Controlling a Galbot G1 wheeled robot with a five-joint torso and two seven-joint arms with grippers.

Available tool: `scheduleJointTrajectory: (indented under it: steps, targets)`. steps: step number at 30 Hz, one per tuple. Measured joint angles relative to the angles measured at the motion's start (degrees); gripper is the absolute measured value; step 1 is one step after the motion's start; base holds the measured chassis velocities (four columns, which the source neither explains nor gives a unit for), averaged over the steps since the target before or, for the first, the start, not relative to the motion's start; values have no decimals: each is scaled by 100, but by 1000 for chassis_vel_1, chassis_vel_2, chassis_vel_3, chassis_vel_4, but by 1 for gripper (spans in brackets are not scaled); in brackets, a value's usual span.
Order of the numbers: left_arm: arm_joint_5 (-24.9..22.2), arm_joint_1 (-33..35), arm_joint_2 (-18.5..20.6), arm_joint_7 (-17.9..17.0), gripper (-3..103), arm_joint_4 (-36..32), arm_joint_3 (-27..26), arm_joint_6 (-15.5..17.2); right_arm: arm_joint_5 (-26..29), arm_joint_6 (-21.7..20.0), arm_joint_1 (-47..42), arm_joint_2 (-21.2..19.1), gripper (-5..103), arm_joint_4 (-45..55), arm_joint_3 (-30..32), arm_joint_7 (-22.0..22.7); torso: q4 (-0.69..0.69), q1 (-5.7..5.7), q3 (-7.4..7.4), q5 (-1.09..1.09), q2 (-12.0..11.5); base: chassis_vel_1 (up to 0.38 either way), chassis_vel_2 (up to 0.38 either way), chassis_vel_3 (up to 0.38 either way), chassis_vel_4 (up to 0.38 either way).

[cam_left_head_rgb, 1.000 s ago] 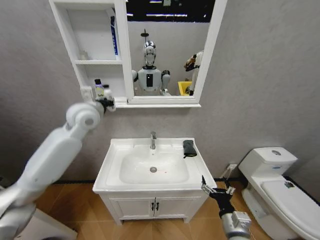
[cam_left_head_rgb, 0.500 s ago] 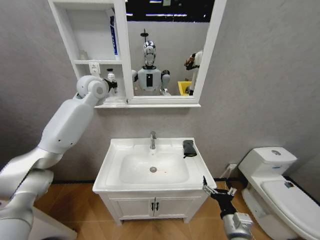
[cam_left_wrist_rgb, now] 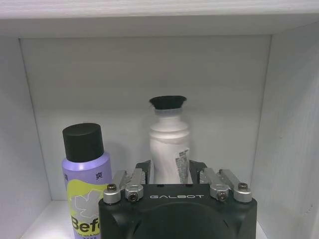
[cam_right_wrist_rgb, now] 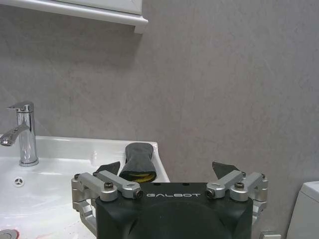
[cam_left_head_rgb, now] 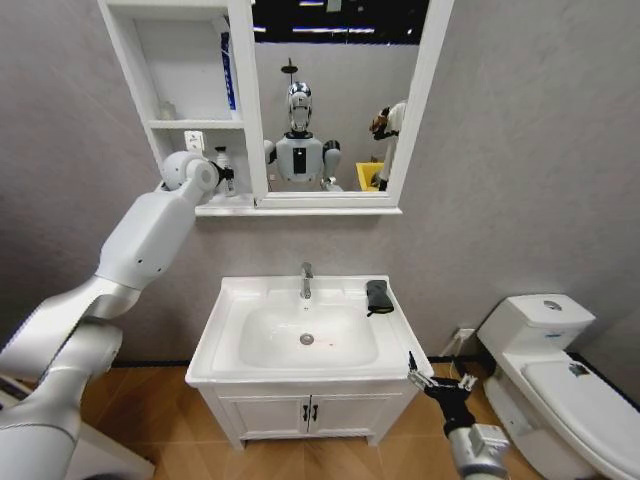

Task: Move facial cleanser and shampoo from washbasin to cabinet, then wipe washbasin with towel.

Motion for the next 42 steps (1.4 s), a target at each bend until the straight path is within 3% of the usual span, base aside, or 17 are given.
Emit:
scheduleJointTrajectory:
  steps: [4, 6, 7, 10, 13, 16, 22, 32, 36, 39, 40, 42]
  targets:
    - [6, 57, 7, 79, 62, 6, -62, -132, 6, -6, -4, -2, 100, 16, 5, -1, 0, 0, 0, 0, 0, 0, 0, 0, 0]
    - [10, 72, 18, 104, 62, -9, -73, -163, 5, -9, 2, -2, 100, 17, 1, -1, 0, 0, 0, 0, 1, 0, 0, 0, 0]
    - [15, 105, 35, 131, 74, -55, -105, -215, 0, -16, 15, 5, 100, 20, -11, -2, 0, 0, 0, 0, 1, 0, 0, 0, 0]
    - [16, 169, 72, 151, 79, -176, -178, -265, -10, -32, 33, 20, 100, 34, -30, -2, -1, 0, 0, 0, 1, 0, 0, 0, 0]
    - [16, 282, 150, 179, 94, -388, -273, -321, -21, -42, 37, 29, 100, 48, -38, -3, 0, 0, 0, -1, 1, 0, 0, 0, 0]
    - [13, 379, 236, 181, 100, -555, -328, -334, -26, -52, 21, 32, 100, 78, -41, -6, -1, 0, 0, 0, 1, 0, 0, 0, 0]
    - [2, 599, 410, 153, 100, -998, -487, -345, -31, -124, 40, 38, 100, 137, -71, -7, -1, 0, 0, 0, 1, 0, 0, 0, 0]
    - [-160, 1558, 945, -52, 100, -2372, -1057, -369, -106, -297, 147, 78, 100, 231, -190, -6, -2, 0, 0, 0, 1, 0, 0, 0, 0]
    - [168, 2286, 1309, -65, 100, -2993, -1485, -412, -108, -321, 125, 79, 100, 288, -169, -1, -1, 0, 0, -1, 1, 0, 0, 0, 0]
    - [592, 3338, 1673, 16, 100, -3844, -2173, -621, -95, -371, 108, 75, 100, 351, -134, 6, 0, 0, -1, 0, 1, 0, 0, 0, 0]
    - [592, 3338, 1673, 16, 100, -3844, -2173, -621, -95, -371, 108, 75, 100, 351, -134, 6, 0, 0, -1, 0, 1, 0, 0, 0, 0]
    - [714, 4309, 1719, 57, 100, -4409, -2863, -653, -84, -404, 122, 81, 100, 381, -126, 10, -1, -1, -1, 1, 2, 0, 0, 0, 0]
